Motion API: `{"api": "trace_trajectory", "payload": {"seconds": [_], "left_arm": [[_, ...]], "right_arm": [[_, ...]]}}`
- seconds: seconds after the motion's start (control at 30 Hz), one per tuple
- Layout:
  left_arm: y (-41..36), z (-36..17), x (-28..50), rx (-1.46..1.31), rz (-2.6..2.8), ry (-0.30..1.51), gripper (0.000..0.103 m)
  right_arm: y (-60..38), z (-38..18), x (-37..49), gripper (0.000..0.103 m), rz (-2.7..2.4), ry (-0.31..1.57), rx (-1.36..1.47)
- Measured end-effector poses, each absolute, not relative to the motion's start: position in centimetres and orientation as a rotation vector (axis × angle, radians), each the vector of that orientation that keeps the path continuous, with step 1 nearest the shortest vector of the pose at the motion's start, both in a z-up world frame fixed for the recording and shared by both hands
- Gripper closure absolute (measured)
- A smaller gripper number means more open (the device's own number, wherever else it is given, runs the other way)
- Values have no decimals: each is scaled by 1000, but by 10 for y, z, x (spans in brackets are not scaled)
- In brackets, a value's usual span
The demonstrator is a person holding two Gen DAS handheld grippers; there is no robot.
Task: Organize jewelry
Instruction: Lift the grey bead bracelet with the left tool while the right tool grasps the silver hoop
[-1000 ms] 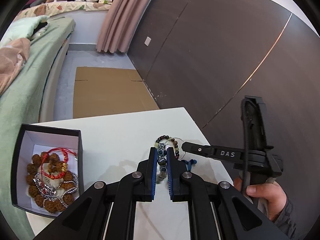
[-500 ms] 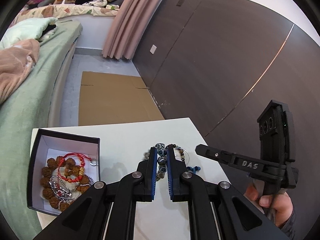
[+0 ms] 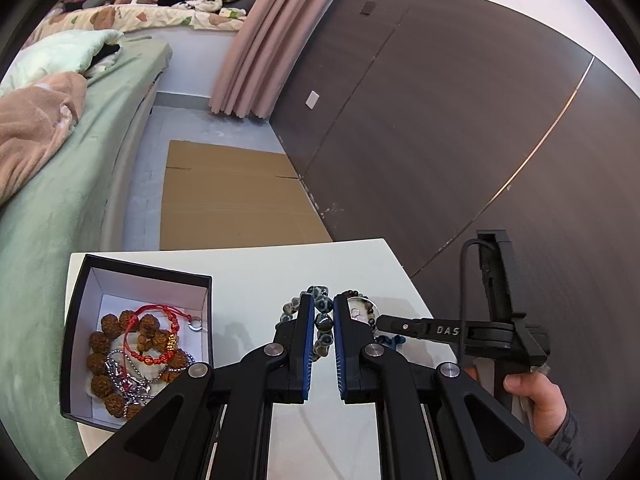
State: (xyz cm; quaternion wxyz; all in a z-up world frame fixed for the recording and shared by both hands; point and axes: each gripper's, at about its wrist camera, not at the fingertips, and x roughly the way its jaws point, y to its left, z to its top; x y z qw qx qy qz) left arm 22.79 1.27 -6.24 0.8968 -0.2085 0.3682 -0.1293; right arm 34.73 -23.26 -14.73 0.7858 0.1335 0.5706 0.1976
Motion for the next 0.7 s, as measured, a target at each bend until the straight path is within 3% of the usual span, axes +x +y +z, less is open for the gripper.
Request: {"api": "trace_trajectory", "payload": {"seconds": [0.13,0.17,0.2,0.23,0.27,0.47,0.53,0.6,0.7], "left_arm": [[14,-62,227,-436,-267,761,94],[14,-62,227,-435,-267,762,94],[15,-62,227,-435,-267,763,94],[15,-62,227,-435,-266,763,94],[15,-62,227,-435,-266,763,94],[17,-62,227,-435,-261,763,94],[18,-63,227,-438,-258,763,94],[20,-62,227,-441,-254,761,94],[22,-61,226,-445,-250,757,94]], "right_arm": [[-232,-136,342,95,440,1168,263],[-232,-136,341,70,449,1163,272],[-234,-137,342,23,459,1166,291],[-237,-139,343,6,470,1169,327],[-238,-140,344,0,473,1167,350],[-242,-140,349,3,423,1148,376],[-242,-145,351,20,417,1166,375],[-240,-152,355,47,406,1197,365],[-237,-157,356,55,387,1195,330]]}}
